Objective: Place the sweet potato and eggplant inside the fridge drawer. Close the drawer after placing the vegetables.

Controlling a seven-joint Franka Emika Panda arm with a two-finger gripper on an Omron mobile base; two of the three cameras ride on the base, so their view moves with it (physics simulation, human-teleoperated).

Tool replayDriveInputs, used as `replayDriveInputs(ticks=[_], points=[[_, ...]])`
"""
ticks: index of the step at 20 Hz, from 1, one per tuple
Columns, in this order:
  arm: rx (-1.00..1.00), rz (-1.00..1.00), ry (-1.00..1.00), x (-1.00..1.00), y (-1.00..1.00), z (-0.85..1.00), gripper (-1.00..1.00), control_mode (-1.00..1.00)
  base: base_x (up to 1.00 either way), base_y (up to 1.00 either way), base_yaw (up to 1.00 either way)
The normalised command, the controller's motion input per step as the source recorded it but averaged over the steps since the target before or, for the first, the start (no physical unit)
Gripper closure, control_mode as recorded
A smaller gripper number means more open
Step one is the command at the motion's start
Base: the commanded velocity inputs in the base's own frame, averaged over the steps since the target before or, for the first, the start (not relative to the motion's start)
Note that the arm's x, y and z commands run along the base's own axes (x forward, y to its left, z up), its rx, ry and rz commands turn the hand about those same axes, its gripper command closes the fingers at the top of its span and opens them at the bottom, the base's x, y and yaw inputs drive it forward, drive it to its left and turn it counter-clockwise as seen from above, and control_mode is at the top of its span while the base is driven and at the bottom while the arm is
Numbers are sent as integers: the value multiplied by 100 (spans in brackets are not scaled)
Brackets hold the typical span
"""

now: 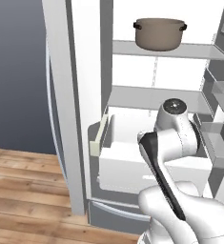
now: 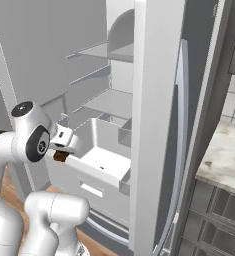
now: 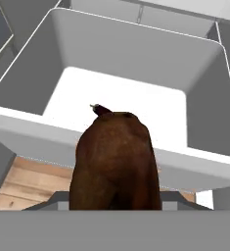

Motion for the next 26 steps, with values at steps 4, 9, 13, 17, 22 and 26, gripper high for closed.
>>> replayDriveInputs(ticks=[4,9,13,17,22,26], points=[[2,-2,7,98,-17,15,100,-100,0,0,0],[7,0,7,62,-17,-13,100,-100,0,0,0],[1,0,9,44,-13,-39,100,-100,0,0,0],[0,0,10,37,-12,-58,100,-100,0,0,0],[1,0,9,32,-13,-55,100,-100,0,0,0],[5,0,10,26,-14,-54,100,-100,0,0,0]])
